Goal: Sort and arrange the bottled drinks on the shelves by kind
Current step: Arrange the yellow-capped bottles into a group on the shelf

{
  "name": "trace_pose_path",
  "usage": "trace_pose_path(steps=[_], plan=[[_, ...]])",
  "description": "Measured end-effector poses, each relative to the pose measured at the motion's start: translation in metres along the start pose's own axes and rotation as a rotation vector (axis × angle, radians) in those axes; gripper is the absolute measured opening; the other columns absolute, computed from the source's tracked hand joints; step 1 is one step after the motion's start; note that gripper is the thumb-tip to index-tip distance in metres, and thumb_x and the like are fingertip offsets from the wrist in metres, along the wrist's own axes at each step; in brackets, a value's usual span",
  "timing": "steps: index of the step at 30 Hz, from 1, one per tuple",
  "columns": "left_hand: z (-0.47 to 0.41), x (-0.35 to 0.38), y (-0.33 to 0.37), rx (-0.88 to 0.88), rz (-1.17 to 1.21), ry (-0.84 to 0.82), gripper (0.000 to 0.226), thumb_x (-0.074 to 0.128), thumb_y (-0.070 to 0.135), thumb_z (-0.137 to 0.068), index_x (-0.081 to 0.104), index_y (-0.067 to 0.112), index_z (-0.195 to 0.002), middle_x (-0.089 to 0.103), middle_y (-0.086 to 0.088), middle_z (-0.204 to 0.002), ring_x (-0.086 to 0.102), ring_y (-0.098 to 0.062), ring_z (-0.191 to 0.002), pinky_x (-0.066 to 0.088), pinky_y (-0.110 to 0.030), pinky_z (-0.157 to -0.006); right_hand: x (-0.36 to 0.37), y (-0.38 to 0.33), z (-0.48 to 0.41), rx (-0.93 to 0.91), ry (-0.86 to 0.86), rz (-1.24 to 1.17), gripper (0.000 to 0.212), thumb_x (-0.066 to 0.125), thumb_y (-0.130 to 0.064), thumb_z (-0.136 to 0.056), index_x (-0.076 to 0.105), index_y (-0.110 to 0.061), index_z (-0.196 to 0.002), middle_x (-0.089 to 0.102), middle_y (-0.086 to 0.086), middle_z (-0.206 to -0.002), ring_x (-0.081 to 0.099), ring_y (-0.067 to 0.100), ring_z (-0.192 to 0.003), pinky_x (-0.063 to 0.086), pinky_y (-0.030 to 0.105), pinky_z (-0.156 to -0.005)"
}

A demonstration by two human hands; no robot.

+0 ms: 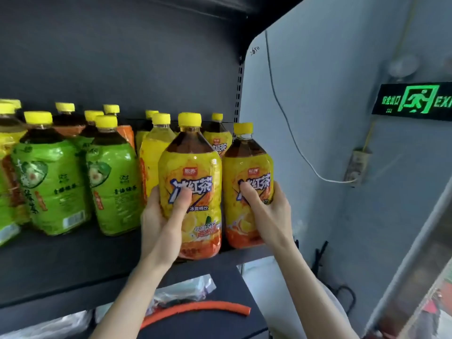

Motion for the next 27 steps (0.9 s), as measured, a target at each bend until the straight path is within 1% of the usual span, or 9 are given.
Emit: trace_pose_path(steps=[3, 8, 11, 13, 15, 18, 20, 23, 27], plan=[[-0.006, 0.011, -0.010, -0.007, -0.045, 0.024, 0.074, 0.061, 0.079, -0.058, 0.056, 0.030, -0.113, 0.069, 0.010, -0.106, 0.066, -0.011, -0.098, 0.055, -0.041, -0.084, 0.006, 0.017, -0.024, 0.015, -0.080, -0.080, 0.032, 0.071, -0.041, -0.081, 0.061, -0.023, -0.105, 0.073, -0.006, -0.094, 0.071, 0.006, -0.081, 0.057, 0.023, -0.066], [-0.006, 0.021, -0.023, -0.011, -0.113, 0.120, 0.061, 0.061, 0.072, -0.064, 0.055, 0.034, -0.112, 0.067, 0.009, -0.110, 0.064, -0.012, -0.102, 0.052, -0.047, -0.089, 0.016, 0.041, -0.053, 0.057, -0.269, -0.180, 0.049, 0.069, -0.047, -0.081, 0.048, -0.024, -0.118, 0.067, -0.002, -0.112, 0.068, 0.014, -0.100, 0.059, 0.040, -0.081], [-0.004, 0.025, -0.024, -0.002, -0.142, 0.193, 0.053, 0.060, 0.067, -0.068, 0.054, 0.038, -0.113, 0.066, 0.009, -0.113, 0.063, -0.011, -0.104, 0.051, -0.048, -0.090, 0.024, 0.047, -0.065, 0.079, -0.417, -0.229, 0.061, 0.065, -0.046, -0.083, 0.034, -0.023, -0.130, 0.060, -0.003, -0.121, 0.065, 0.011, -0.106, 0.058, 0.036, -0.082], [-0.003, 0.030, -0.024, 0.009, -0.183, 0.200, 0.053, 0.059, 0.072, -0.067, 0.053, 0.045, -0.112, 0.064, 0.010, -0.115, 0.061, -0.013, -0.107, 0.050, -0.050, -0.091, 0.022, 0.052, -0.071, 0.055, -0.466, -0.179, 0.069, 0.069, -0.057, -0.076, 0.033, -0.032, -0.131, 0.053, -0.004, -0.129, 0.057, 0.012, -0.118, 0.052, 0.041, -0.095], [-0.001, 0.035, -0.024, 0.013, -0.221, 0.200, 0.047, 0.058, 0.071, -0.069, 0.051, 0.051, -0.111, 0.063, 0.013, -0.117, 0.059, -0.012, -0.111, 0.049, -0.046, -0.093, 0.014, 0.053, -0.072, -0.011, -0.488, -0.055, 0.069, 0.064, -0.057, -0.076, 0.034, -0.037, -0.136, 0.042, -0.007, -0.131, 0.043, 0.009, -0.127, 0.042, 0.035, -0.105], [-0.001, 0.046, -0.024, 0.029, -0.266, 0.156, 0.048, 0.056, 0.055, -0.076, 0.045, 0.038, -0.120, 0.062, 0.025, -0.111, 0.058, 0.003, -0.106, 0.049, -0.018, -0.086, 0.002, 0.057, -0.074, -0.059, -0.506, -0.036, 0.057, 0.064, -0.039, -0.088, 0.036, -0.036, -0.138, 0.041, -0.008, -0.128, 0.049, 0.004, -0.114, 0.047, 0.010, -0.084], [-0.003, 0.052, -0.023, 0.043, -0.297, 0.142, 0.051, 0.059, 0.044, -0.083, 0.043, 0.024, -0.127, 0.060, 0.026, -0.109, 0.056, 0.012, -0.101, 0.044, -0.005, -0.077, 0.001, 0.057, -0.079, -0.097, -0.519, -0.046, 0.055, 0.063, -0.030, -0.091, 0.038, -0.032, -0.140, 0.051, -0.004, -0.128, 0.056, -0.004, -0.100, 0.048, 0.005, -0.072], [-0.008, 0.059, -0.022, 0.041, -0.350, 0.145, 0.043, 0.054, 0.024, -0.091, 0.039, 0.012, -0.129, 0.051, 0.022, -0.109, 0.050, 0.027, -0.091, 0.038, 0.004, -0.070, 0.010, 0.056, -0.093, -0.145, -0.533, -0.023, 0.053, 0.061, -0.024, -0.092, 0.040, -0.024, -0.141, 0.058, -0.008, -0.118, 0.058, -0.018, -0.087, 0.047, 0.005, -0.068], [-0.018, 0.063, -0.031, 0.005, -0.375, 0.128, 0.061, 0.052, 0.038, -0.079, 0.035, 0.016, -0.134, 0.051, 0.025, -0.109, 0.052, 0.026, -0.089, 0.041, 0.002, -0.067, 0.022, 0.062, -0.117, -0.160, -0.545, 0.019, 0.051, 0.059, -0.023, -0.094, 0.040, -0.021, -0.142, 0.058, -0.021, -0.109, 0.060, -0.011, -0.084, 0.047, 0.003, -0.067]])
Point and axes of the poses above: each hand's wrist, its own z-axis away from the middle knuckle, its own x-axis out of the palm, y = z × x, the point moved 8 cm from there along -z, towards the middle knuckle
